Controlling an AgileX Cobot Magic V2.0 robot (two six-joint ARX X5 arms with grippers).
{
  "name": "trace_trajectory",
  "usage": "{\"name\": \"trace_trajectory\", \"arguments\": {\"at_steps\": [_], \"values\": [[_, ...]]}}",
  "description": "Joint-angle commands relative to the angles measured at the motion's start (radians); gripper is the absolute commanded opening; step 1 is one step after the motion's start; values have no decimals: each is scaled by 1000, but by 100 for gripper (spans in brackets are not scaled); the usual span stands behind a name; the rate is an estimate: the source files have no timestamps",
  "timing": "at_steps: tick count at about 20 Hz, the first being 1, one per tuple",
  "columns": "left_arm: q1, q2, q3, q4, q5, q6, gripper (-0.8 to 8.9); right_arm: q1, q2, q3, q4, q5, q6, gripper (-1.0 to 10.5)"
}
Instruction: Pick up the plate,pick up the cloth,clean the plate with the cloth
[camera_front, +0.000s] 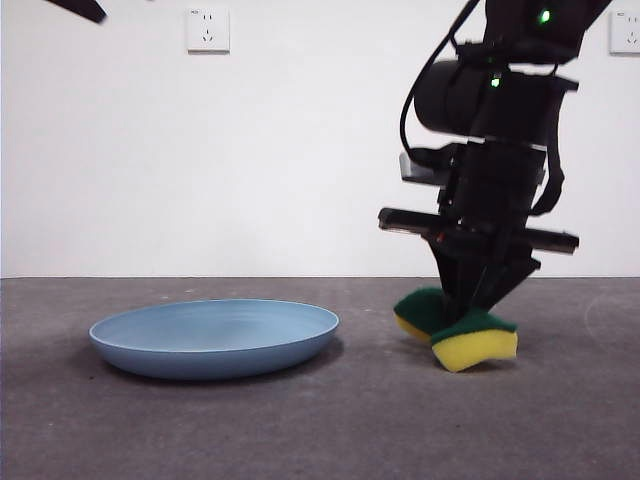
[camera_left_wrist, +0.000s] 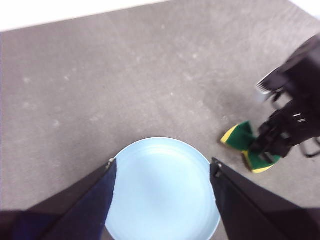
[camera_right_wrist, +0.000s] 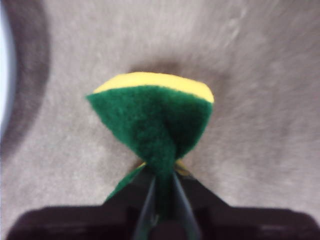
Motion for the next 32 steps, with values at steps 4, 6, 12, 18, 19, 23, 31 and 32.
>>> {"name": "trace_trajectory", "arguments": {"at_steps": [4,6,12,18,19,23,31,32], "values": [[-2,-7,1,-48,-5,-3,315,-4,10,-7,0,-1,6,356],[-2,-7,1,-49,-5,-3,315,-6,10,-7,0,0,6,355],[-2,-7,1,-56,-6,-3,315,-7,-24,-7,-2,-1,6,350],[-2,-7,1,-56,-6,-3,315,-7,-151,-7,-13,-1,6,347],[-2,-7,1,-56,-7,-3,315,-7,-181,-7,-16,-1,6,347],[-2,-7,1,-56,-7,2,313,-7,-331,-7,-25,-2,6,343],[-2,-7,1,-37,-12,13,-8,-5,-651,-7,-75,-4,-47,-12],[-2,-9,1,-24,-13,13,-8,-5,-680,-7,-79,-2,-72,-12]]}}
